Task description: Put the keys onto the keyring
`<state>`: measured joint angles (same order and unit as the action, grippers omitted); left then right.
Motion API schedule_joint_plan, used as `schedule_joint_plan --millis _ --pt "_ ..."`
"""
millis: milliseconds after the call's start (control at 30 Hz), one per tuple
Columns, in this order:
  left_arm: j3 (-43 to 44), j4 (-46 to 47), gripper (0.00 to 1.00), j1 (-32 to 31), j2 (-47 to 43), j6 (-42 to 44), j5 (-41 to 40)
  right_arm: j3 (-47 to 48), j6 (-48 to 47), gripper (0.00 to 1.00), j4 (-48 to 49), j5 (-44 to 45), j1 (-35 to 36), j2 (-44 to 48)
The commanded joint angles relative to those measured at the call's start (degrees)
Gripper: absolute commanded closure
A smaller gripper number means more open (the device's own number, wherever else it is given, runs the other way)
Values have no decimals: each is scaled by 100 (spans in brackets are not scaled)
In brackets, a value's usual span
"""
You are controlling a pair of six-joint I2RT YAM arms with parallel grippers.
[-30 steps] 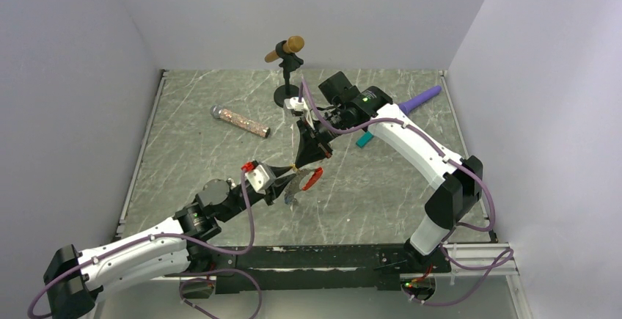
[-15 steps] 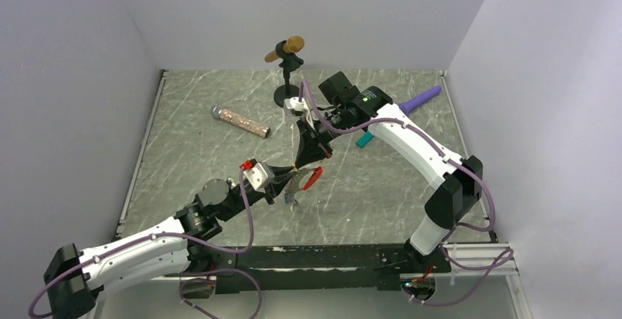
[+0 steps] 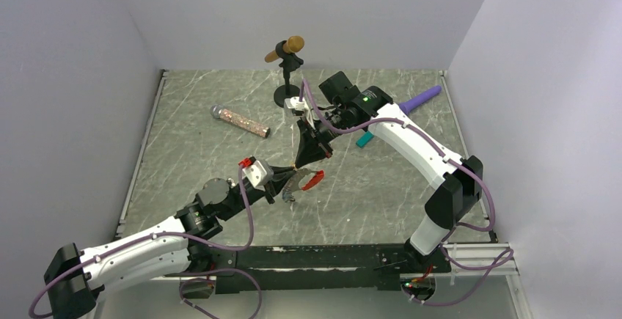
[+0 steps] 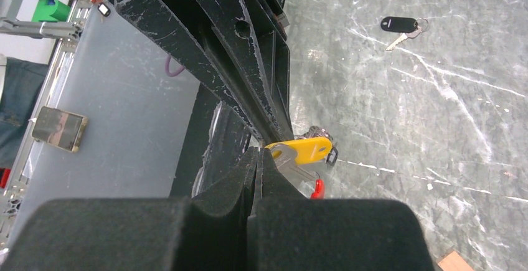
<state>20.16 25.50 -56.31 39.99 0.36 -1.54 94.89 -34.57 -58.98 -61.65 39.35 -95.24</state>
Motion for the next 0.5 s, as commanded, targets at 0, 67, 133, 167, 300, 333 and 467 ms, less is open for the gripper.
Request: schedule_joint_plan --millis 0,67,133,167,300,333,467 --pt "160 350 87 49 -54 -318 -4 86 -120 100 9 -263 -7 239" --pt "169 339 94 74 -55 -387 2 82 -120 100 8 -264 -7 243" --pt "188 302 100 100 -52 -453 12 76 -139 100 9 -251 -8 243" --pt "198 288 100 108 -55 -490 25 74 -139 100 9 -246 -14 251" --pt "221 222 100 165 -71 -648 16 55 -151 100 9 -235 -7 268" --pt "221 215 100 177 -81 -697 3 56 -162 100 7 -227 -8 269" --pt "175 193 100 276 -160 -957 20 -10 -213 100 27 -189 -7 313"
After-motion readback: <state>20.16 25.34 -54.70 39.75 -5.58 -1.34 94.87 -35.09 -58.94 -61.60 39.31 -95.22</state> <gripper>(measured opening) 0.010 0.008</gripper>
